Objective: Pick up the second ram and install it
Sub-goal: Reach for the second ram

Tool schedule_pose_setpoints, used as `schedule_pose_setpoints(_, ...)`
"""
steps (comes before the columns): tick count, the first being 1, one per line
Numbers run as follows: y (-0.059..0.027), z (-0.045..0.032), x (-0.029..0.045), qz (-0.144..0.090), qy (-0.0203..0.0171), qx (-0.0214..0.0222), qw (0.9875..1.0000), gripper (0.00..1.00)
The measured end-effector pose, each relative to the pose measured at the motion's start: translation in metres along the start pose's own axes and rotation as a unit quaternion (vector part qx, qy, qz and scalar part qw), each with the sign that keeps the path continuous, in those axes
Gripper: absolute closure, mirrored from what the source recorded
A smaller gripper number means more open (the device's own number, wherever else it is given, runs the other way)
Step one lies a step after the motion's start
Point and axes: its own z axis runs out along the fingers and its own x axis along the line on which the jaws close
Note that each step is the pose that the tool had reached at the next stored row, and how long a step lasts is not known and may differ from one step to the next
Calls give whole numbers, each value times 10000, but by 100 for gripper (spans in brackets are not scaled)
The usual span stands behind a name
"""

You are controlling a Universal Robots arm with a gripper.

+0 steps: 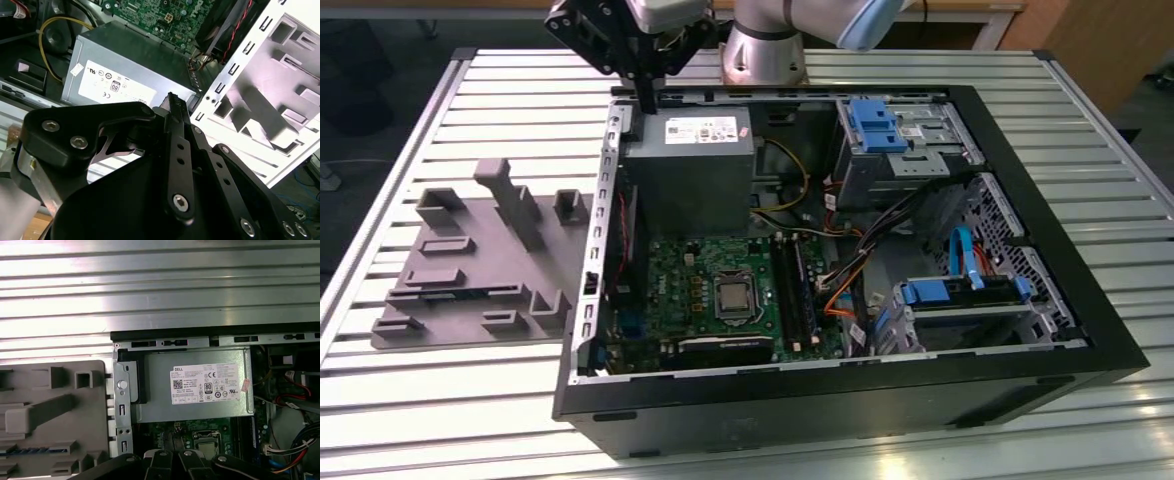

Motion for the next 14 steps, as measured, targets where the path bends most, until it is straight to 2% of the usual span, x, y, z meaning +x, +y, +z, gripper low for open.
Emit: schedule_pose_setpoints(14, -3, 0, 42, 0, 0, 0, 10000, 89)
